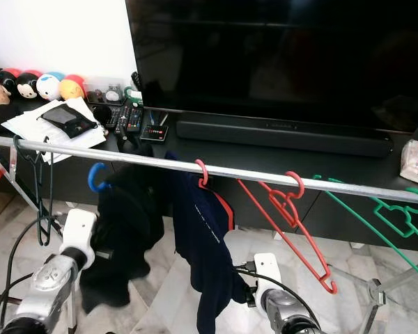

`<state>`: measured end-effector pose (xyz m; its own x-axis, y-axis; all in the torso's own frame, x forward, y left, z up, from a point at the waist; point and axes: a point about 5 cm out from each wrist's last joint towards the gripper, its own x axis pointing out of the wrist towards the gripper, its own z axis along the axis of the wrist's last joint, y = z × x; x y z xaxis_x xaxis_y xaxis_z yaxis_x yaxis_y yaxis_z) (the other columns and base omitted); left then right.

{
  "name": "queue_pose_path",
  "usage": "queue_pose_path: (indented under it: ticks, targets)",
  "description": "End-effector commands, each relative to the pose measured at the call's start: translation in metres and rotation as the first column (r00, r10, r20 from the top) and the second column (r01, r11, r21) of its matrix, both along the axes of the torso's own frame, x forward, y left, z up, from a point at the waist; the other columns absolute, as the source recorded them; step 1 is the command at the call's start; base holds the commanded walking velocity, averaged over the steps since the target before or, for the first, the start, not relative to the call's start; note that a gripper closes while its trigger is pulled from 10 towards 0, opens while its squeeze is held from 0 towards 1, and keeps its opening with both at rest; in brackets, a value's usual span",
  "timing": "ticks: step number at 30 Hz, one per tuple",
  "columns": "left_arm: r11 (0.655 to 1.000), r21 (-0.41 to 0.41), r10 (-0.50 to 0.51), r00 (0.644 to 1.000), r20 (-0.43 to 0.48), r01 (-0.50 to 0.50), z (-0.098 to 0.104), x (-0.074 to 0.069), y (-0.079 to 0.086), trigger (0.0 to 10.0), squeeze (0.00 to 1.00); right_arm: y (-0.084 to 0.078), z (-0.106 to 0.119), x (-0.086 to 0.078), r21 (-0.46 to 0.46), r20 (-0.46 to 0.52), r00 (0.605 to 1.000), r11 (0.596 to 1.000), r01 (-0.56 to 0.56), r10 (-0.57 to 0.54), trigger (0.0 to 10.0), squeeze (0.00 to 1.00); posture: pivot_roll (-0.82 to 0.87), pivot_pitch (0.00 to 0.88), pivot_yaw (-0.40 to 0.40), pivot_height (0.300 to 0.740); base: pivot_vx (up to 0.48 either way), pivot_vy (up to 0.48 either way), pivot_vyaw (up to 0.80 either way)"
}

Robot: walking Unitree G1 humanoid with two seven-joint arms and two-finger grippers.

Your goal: Hang hanger

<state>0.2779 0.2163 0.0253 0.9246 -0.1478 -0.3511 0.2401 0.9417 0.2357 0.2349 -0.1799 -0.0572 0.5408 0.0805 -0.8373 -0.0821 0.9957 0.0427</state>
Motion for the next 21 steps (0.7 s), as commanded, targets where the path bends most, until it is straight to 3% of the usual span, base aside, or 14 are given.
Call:
queue_pose_path:
  ticks: [1,2,9,10,14,21]
  targets:
    - [0.999,0.04,0.023,0.996,-0.088,-0.019,-0.008,0.0,0.002,10.0,0.0,-0.003,0.001,0.002,-0.001,0.005,1.0,1.0,0.008,-0.008,10.0,0.0,-0.06,0.0,-0.032,0.74,0.0,0.0,0.0]
    - [0.996,0.04,0.087,0.979,-0.182,-0.081,-0.02,0.0,0.004,10.0,0.0,-0.003,0.001,0.002,-0.003,0.003,1.0,1.0,0.005,-0.005,10.0,0.0,-0.06,0.0,-0.032,0.74,0.0,0.0,0.0]
    - [0.981,0.002,0.186,0.943,-0.277,-0.193,-0.035,0.003,-0.01,10.0,0.0,-0.004,0.001,0.001,-0.004,0.002,1.0,1.0,0.007,-0.007,10.0,0.0,-0.07,0.0,-0.034,0.74,0.0,0.0,0.0]
    - [0.973,0.0,0.218,0.925,-0.312,-0.23,-0.042,0.0,-0.016,10.0,0.0,-0.003,0.001,0.002,-0.003,0.003,1.0,1.0,0.009,-0.009,10.0,0.0,-0.08,0.0,-0.031,0.74,0.0,0.0,0.0]
    - [0.954,-0.074,0.253,0.913,-0.321,-0.29,-0.047,-0.003,-0.025,10.0,0.0,-0.002,0.001,0.001,-0.001,0.005,1.0,1.0,0.013,-0.013,10.0,0.0,-0.09,0.0,-0.022,0.74,0.0,0.0,0.0]
    - [0.962,-0.054,0.232,0.908,-0.349,-0.267,-0.059,-0.017,-0.03,10.0,0.0,-0.001,0.001,0.001,0.002,0.007,1.0,1.0,0.025,-0.025,10.0,0.0,-0.11,0.0,-0.01,0.74,0.0,0.0,0.0]
